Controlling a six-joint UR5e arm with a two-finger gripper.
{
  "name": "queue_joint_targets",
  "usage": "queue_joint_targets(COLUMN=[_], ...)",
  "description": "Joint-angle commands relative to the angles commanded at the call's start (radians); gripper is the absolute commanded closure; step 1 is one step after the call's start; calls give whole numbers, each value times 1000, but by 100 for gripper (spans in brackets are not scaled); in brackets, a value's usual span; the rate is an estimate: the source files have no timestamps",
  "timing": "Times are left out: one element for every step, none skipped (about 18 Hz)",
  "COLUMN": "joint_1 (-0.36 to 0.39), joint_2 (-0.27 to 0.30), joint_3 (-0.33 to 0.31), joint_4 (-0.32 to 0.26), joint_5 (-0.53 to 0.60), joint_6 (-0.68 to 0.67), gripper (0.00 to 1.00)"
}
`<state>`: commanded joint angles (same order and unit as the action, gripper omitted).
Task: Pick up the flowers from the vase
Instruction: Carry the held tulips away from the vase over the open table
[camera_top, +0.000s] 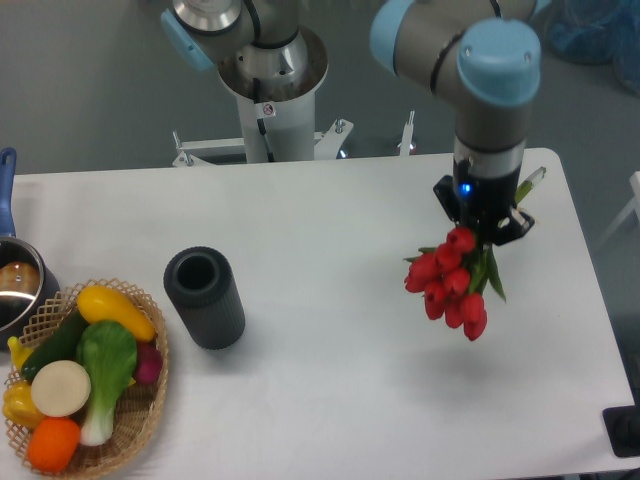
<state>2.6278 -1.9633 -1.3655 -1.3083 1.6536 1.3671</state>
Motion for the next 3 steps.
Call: queue_joint_targets(joint_1=[-5,-3,-5], joint_2=[-17,-31,-34], joint_3=[9,11,11], joint_4=[0,0,1], joint_5=[0,2,5], joint_6=[-14,-16,-16], gripper=[100,100,100])
